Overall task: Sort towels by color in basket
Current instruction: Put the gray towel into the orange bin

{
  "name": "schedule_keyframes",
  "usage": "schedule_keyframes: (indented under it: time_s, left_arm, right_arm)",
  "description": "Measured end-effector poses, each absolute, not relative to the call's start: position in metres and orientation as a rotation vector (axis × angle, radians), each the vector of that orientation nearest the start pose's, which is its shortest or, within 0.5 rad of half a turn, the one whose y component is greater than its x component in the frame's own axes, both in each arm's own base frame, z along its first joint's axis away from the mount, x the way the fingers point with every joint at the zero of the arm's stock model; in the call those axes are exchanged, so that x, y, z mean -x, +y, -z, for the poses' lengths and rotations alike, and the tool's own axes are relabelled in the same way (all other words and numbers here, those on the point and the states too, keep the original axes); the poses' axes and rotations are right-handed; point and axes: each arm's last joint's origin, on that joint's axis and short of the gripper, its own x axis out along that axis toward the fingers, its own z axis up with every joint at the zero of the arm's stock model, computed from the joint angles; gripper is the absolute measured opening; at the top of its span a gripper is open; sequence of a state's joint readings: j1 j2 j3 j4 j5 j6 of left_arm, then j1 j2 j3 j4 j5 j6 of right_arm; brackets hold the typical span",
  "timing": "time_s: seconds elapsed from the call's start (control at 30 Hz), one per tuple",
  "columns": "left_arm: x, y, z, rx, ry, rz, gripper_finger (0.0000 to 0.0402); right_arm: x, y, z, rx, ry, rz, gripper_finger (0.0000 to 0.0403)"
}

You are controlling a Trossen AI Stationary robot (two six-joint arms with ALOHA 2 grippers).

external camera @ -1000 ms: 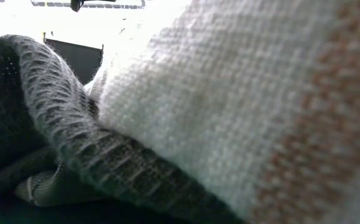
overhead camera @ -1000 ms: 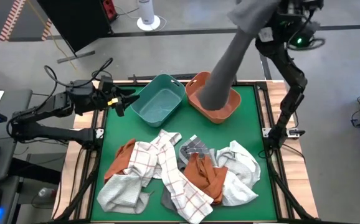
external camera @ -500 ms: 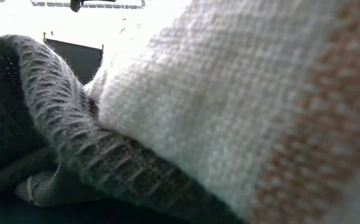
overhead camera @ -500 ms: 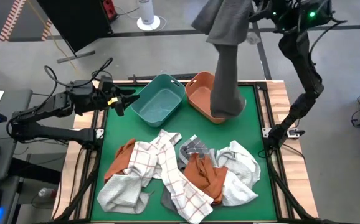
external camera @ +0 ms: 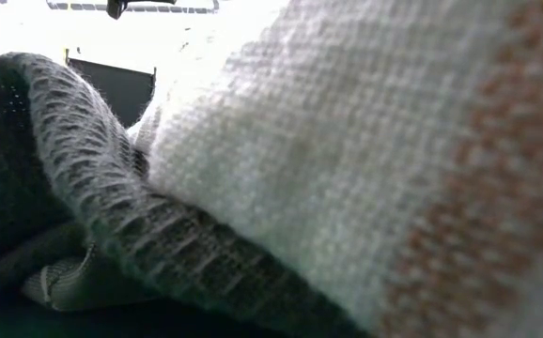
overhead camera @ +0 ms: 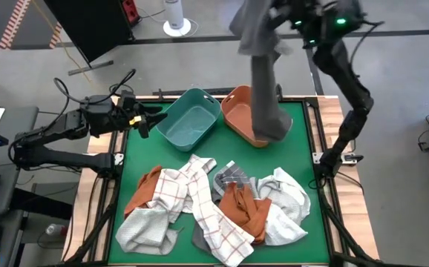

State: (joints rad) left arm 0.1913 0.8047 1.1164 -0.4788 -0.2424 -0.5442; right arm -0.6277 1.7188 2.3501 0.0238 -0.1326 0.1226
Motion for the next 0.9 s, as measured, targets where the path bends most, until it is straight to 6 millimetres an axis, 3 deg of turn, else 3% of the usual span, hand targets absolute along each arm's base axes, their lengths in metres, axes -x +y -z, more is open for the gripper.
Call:
schedule_keyframes:
  time_s: [0.17,0.37,0.63,0.9]
  left_arm:
    - [-0.142,0.035,-0.41,0.533,0.048,-0.468,0.0219]
    - [-0.142,0.035,-0.41,0.532,0.048,-0.468,0.0219]
    - [-0.142,0.035,-0.41,0.529,0.049,-0.468,0.0219]
    - [-0.142,0.035,-0.409,0.528,0.059,-0.471,0.0219]
  right_arm:
    - [-0.265,-0.186,-0.595,0.062,-0.484,0.455,0.0019]
    - [-0.265,-0.193,-0.585,0.037,-0.381,0.486,0.0019]
    - [-0.233,-0.199,-0.572,0.053,-0.094,0.659,0.0019]
    - [-0.211,-0.171,-0.56,0.01,0.177,0.625,0.0019]
